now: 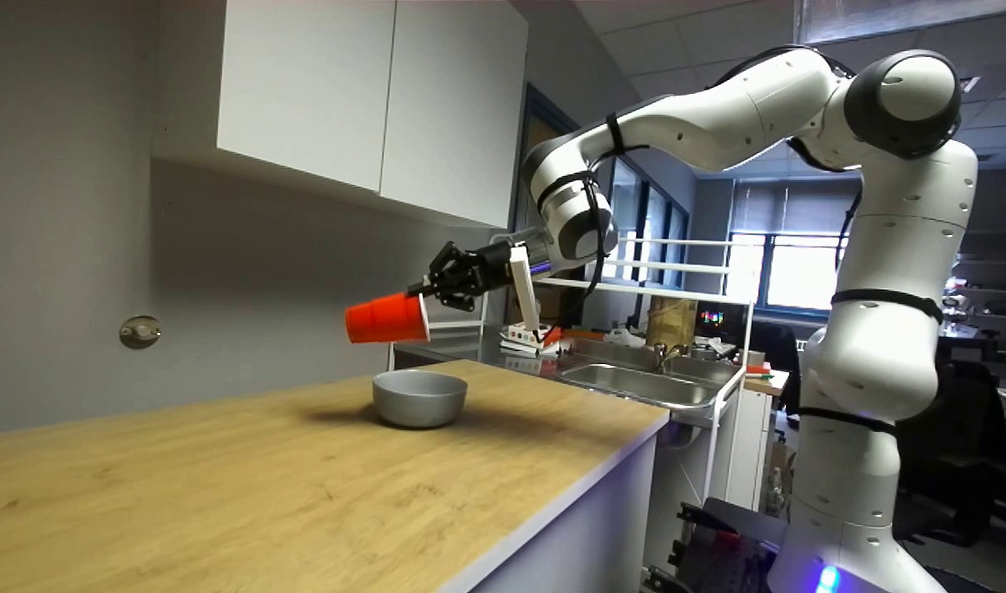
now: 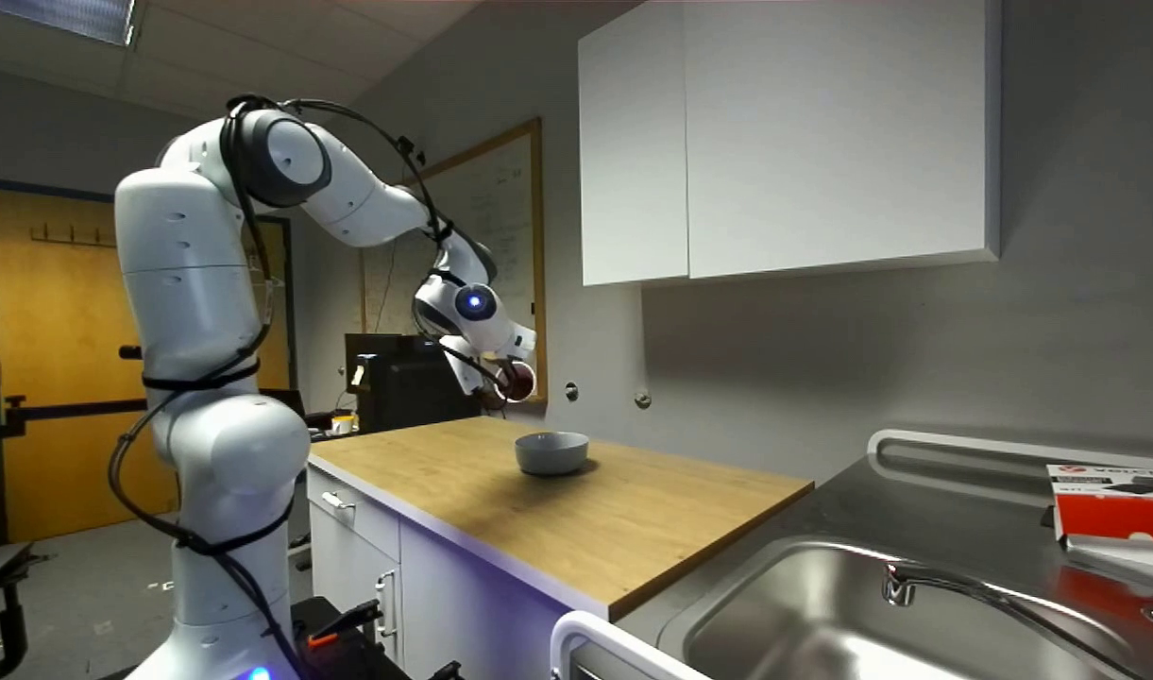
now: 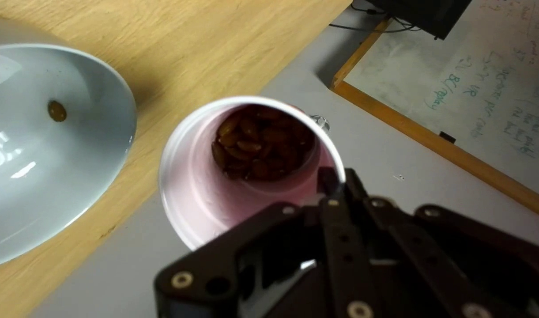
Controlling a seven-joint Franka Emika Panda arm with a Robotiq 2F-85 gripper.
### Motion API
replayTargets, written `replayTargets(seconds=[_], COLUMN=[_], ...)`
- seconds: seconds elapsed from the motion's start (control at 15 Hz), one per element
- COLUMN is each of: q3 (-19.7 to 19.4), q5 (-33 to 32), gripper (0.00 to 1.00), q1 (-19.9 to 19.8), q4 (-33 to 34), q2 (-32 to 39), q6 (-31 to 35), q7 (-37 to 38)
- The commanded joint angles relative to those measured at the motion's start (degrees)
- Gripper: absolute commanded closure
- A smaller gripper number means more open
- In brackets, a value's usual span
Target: Pour the contents of the cup into the bowl
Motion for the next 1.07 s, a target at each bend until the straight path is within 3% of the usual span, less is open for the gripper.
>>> replayTargets(seconds=[0.0, 0.47, 1.0], q3=[0.78, 2.24, 1.97], q5=[5.15, 4.42, -4.16], gripper=[0.98, 0.98, 0.99], q1=[0.31, 1.11, 1.25], q4=[1.04, 2.37, 2.94], q2=[-0.62, -1.3, -2.05], q6=[0.98, -0.03, -1.63], q7=[-5.05, -11.1, -10.95])
